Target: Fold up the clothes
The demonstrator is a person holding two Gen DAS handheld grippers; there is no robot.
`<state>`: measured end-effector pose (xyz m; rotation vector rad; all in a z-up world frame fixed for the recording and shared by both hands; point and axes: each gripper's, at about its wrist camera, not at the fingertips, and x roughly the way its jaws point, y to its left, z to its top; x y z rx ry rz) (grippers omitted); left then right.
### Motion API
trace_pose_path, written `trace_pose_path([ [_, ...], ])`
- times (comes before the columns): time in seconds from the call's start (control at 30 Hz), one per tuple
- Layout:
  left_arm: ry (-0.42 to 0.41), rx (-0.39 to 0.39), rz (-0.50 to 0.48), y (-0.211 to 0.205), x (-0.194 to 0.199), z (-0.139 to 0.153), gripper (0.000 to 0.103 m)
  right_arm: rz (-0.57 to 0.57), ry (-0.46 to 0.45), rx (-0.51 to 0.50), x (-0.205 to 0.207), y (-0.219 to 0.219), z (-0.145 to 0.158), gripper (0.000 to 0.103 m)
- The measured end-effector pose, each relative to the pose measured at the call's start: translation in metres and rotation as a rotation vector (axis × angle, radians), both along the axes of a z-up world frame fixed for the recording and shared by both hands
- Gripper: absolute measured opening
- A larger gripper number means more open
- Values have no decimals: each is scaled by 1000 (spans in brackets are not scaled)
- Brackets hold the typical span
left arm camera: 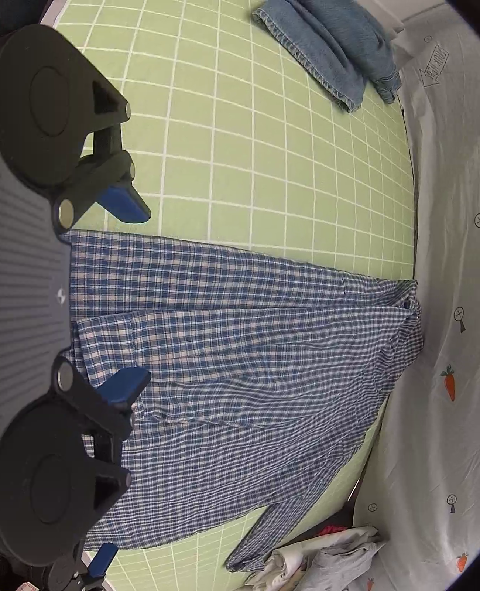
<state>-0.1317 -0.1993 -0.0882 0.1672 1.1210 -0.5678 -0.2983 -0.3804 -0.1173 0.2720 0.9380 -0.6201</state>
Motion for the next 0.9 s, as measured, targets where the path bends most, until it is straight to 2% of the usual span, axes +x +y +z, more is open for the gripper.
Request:
trace_pose_path([
  [0.2,-3,-3,-7,-20,-1,1,85,32,10,-8,0,6,4,103],
  [0.47,-49,-13,49,-68,-10,8,86,63,-30,-17,3,-39,5,103],
  [0.63,-64,-23,86,-103,-20,8,87,114,-39,-35,-3,-102,3,103],
  [0.77,-48,-40,121,-143,-39,0,89,144,-88,-25,-17,-158,8,103],
  [0.9,-17,-56,148,-177,-54,-6,89,111,-79,-30,-28,-204,11,103],
])
